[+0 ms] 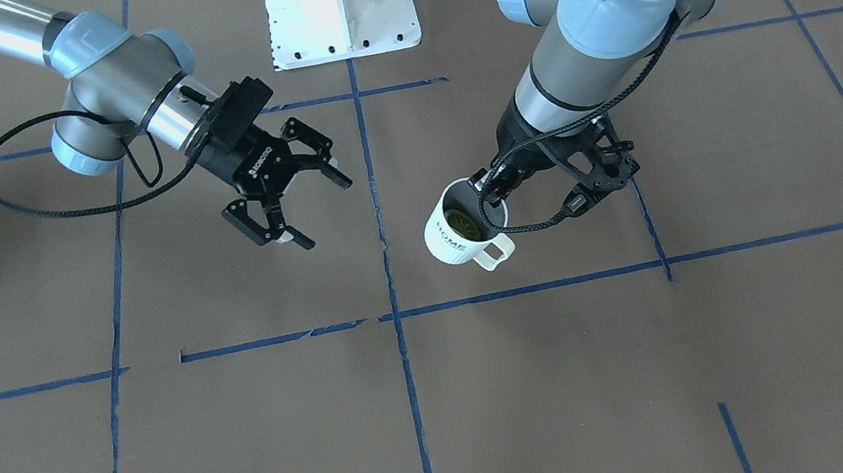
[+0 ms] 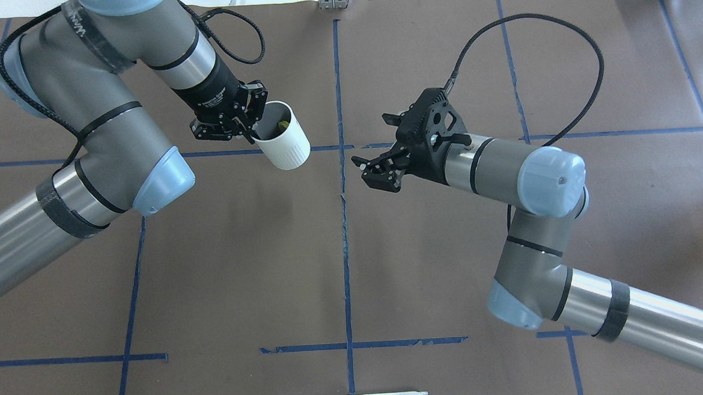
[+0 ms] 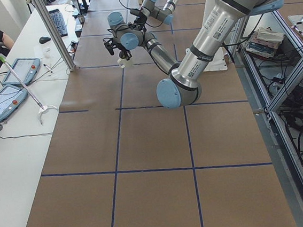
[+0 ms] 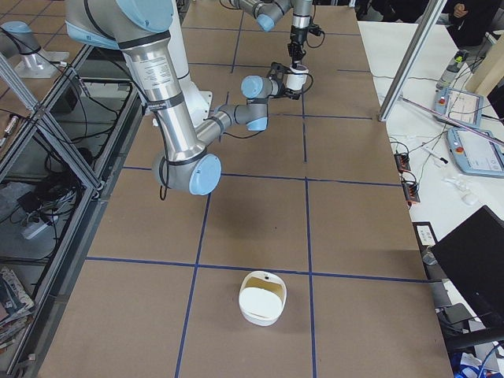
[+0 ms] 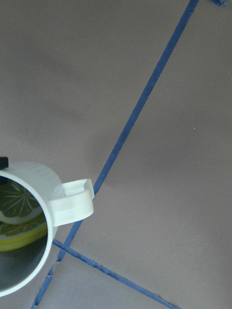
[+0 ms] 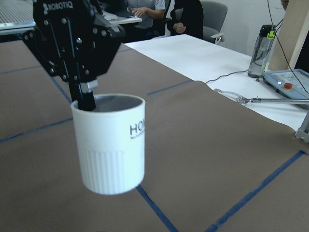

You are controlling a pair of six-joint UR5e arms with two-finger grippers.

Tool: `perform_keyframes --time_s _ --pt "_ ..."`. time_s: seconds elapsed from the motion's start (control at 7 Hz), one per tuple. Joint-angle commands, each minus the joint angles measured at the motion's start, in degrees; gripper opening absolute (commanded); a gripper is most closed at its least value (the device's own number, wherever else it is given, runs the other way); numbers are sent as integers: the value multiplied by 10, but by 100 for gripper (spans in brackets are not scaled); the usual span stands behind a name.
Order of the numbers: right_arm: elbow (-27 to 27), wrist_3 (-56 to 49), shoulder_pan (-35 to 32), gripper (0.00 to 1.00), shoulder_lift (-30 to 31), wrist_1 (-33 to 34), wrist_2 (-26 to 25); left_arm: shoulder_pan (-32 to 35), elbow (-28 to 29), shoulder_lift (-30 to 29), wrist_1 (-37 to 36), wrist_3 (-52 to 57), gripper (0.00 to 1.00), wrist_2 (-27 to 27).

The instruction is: Left arm hands cup to right arm to dump lemon

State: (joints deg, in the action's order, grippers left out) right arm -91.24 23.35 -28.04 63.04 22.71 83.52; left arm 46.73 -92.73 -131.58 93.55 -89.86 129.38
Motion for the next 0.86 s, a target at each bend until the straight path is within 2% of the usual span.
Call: perform_keyframes --time_s 0.0,0.29,0.71 --pt "0 10 47 99 -7 -9 -84 -19 1 -22 1 -39 0 0" --pt "1 10 50 99 -8 -9 -85 -26 -1 -31 2 -51 0 0" --pt "1 9 51 99 -8 -8 -85 -51 -7 -37 40 -98 0 1"
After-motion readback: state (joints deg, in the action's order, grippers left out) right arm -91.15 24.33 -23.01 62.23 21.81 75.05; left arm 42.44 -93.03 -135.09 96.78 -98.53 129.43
